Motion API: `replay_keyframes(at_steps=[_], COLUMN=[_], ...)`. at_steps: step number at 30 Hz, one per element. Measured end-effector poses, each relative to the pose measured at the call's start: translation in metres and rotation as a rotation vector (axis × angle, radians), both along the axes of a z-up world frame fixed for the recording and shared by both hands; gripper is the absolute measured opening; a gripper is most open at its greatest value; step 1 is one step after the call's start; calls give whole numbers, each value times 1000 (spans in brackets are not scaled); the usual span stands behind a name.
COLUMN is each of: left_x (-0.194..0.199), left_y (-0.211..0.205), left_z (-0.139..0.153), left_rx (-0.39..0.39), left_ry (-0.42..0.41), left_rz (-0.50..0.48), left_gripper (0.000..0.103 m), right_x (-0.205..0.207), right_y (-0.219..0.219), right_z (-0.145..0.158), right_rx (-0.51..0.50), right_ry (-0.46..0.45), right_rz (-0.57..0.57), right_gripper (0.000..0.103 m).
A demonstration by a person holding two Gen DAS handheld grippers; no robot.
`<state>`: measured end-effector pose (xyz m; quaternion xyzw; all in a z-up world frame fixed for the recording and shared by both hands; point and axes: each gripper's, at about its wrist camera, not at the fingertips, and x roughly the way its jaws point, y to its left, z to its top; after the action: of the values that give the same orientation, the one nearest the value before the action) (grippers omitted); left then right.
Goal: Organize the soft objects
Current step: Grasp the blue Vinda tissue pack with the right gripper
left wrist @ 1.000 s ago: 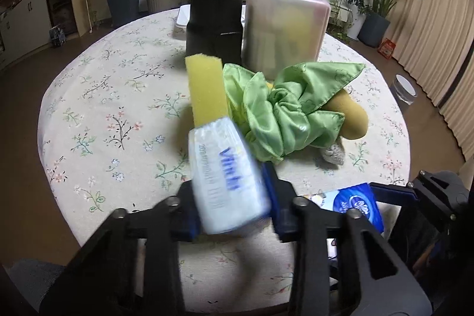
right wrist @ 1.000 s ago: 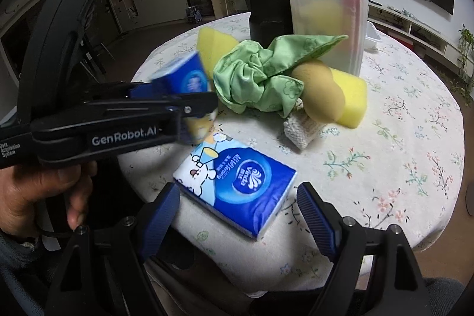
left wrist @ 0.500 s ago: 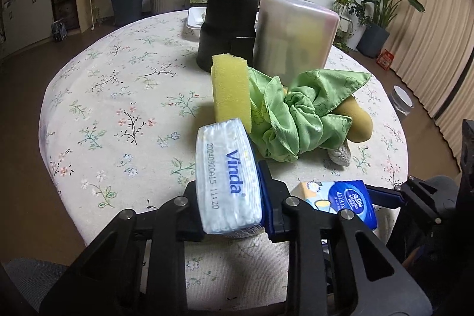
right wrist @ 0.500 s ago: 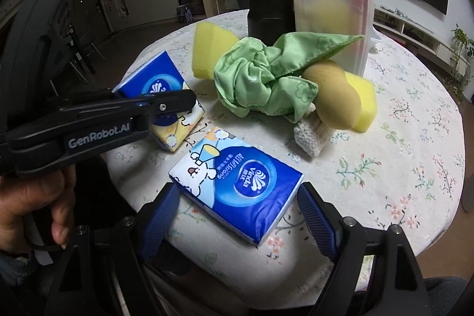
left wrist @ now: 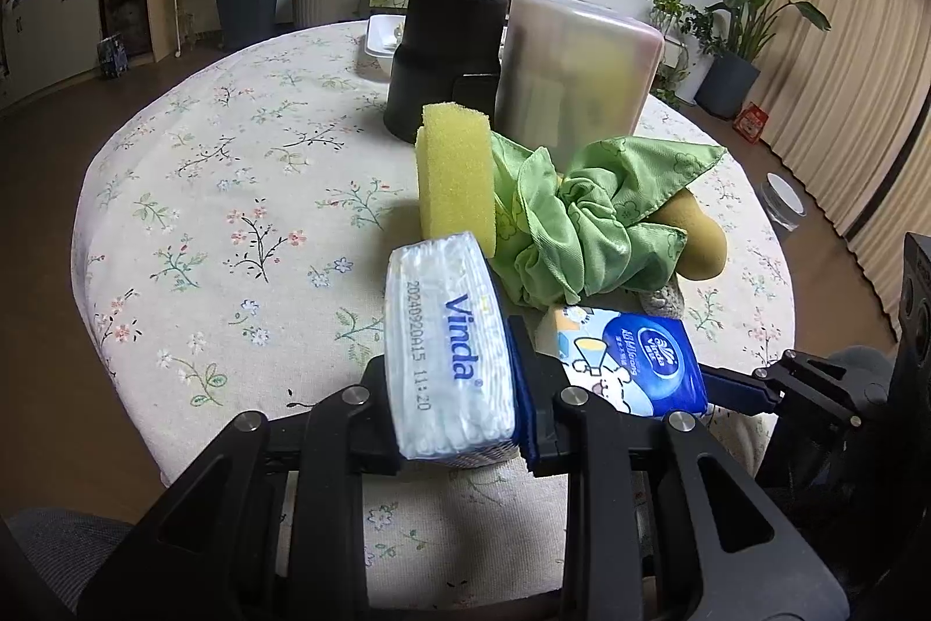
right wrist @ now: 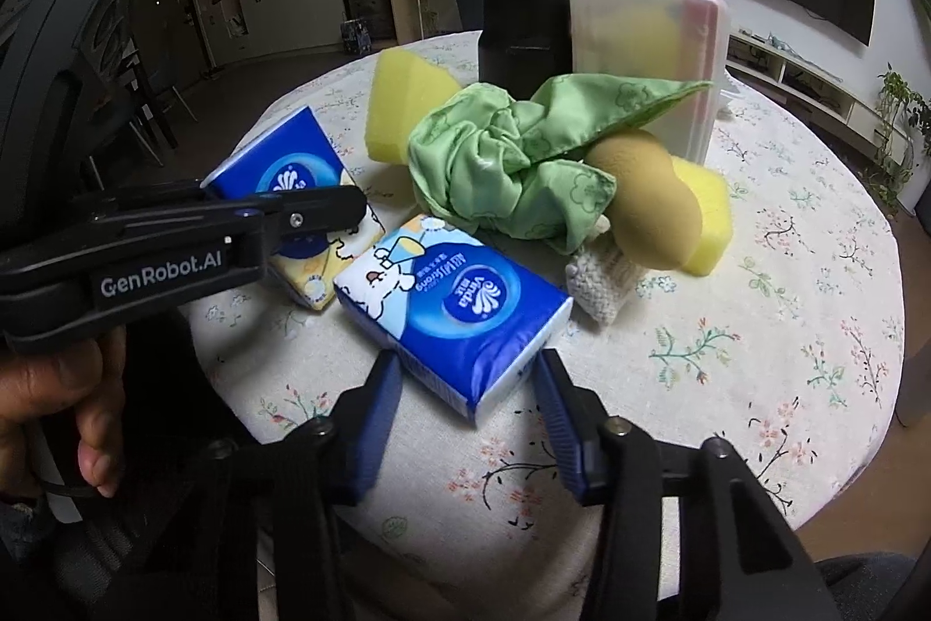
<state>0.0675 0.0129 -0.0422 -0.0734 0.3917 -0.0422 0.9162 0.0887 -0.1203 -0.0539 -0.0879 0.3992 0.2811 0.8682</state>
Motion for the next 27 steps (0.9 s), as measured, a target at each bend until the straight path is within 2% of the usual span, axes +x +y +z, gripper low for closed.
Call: replay_keyframes(at_steps=[7,10,11,12,13,14,18,22,27], left_x=[-2,-3,-3,-3,-3,-3,-3,-3,-2], left_y=[0,2,3,3,4,3,5,7,8], left_z=[0,0,0,-1,-1,-1,-1,-2,-2], left_rx=[-7,-17,-22,-26,-26,-25,-30,-32,-29], left_ry=[-2,-1,-1,0,0,0,1,4,6], left_rz=[-1,2,3,3,3,0,-3,-4,-18], left_gripper=[25,25,25,25,25,25,25,25,25], right_x=[-6,-7,-9,-10,-9,-8,-2,0,9], right_y=[-7,-8,-11,-12,-13,-14,-3,14,27], right_z=[1,5,8,11,14,17,25,30,25], right_rx=[8,4,11,11,9,12,-6,-89,-206], right_ry=[11,34,28,17,0,-20,-42,-78,-98], right_rz=[-3,-1,-3,-2,-3,6,134,268,385], right_gripper=[39,41,47,64,75,77,75,65,65])
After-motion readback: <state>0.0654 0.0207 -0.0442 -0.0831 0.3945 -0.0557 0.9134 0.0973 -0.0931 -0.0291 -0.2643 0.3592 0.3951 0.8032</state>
